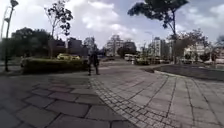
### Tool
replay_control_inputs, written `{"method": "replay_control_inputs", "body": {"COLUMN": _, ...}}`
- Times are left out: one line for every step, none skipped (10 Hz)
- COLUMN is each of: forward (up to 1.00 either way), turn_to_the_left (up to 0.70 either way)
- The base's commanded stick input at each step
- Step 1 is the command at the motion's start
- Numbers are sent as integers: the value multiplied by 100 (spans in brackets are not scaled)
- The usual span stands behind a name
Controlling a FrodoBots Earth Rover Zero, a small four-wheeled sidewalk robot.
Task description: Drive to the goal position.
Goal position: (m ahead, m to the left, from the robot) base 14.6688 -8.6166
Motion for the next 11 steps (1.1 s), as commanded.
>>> {"method": "replay_control_inputs", "body": {"forward": 32, "turn_to_the_left": 0}}
{"method": "replay_control_inputs", "body": {"forward": 45, "turn_to_the_left": 0}}
{"method": "replay_control_inputs", "body": {"forward": 58, "turn_to_the_left": 0}}
{"method": "replay_control_inputs", "body": {"forward": 70, "turn_to_the_left": 0}}
{"method": "replay_control_inputs", "body": {"forward": 70, "turn_to_the_left": 0}}
{"method": "replay_control_inputs", "body": {"forward": 53, "turn_to_the_left": 0}}
{"method": "replay_control_inputs", "body": {"forward": 31, "turn_to_the_left": 0}}
{"method": "replay_control_inputs", "body": {"forward": 9, "turn_to_the_left": 0}}
{"method": "replay_control_inputs", "body": {"forward": 0, "turn_to_the_left": 0}}
{"method": "replay_control_inputs", "body": {"forward": 0, "turn_to_the_left": 0}}
{"method": "replay_control_inputs", "body": {"forward": 0, "turn_to_the_left": 0}}
